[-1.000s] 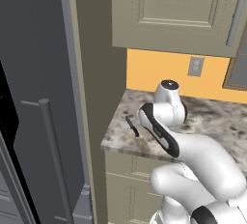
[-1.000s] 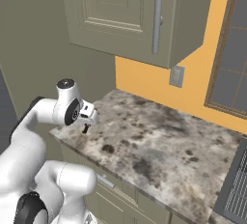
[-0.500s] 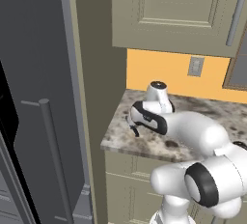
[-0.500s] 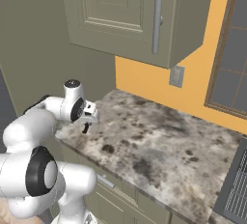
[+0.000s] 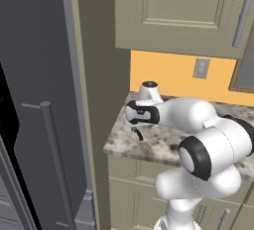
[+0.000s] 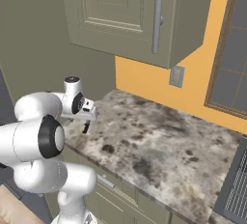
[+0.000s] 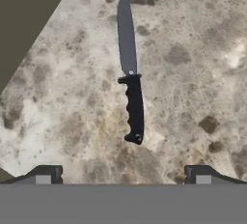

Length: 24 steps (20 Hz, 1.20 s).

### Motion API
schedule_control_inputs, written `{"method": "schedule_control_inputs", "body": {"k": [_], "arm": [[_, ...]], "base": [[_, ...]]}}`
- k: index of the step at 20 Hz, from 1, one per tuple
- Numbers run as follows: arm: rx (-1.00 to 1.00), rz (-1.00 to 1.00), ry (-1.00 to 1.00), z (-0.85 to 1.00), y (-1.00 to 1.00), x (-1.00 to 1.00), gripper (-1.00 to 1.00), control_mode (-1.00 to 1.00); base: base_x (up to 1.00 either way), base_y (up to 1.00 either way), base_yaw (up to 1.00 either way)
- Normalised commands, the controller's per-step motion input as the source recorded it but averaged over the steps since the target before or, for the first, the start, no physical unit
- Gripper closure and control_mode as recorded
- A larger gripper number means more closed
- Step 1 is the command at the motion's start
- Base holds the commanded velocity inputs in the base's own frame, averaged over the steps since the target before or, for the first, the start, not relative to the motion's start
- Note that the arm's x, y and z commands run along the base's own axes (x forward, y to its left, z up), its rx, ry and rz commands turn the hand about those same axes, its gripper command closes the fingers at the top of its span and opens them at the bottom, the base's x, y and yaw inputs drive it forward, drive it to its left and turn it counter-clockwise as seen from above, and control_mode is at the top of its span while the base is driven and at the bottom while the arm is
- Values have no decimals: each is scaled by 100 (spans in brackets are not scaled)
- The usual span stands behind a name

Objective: Retrieve the butter from the fridge and place it on a plate on the dining table. Then retrieve the butter knife by the fridge and place it near the plate.

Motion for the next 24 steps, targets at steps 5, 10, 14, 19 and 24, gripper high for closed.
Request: {"method": "schedule_control_inputs", "body": {"k": [5,10,14,19,24], "arm": [[0,0,0,-36,0,6,-100,-100],[0,0,0,-28,-18,15,-100,-100],[0,0,0,-27,-5,18,-100,-100],[0,0,0,-27,2,12,-100,-100],[0,0,0,-31,0,23,-100,-100]], "base": [[0,0,0],[0,0,0],[0,0,0],[0,0,0],[0,0,0]]}}
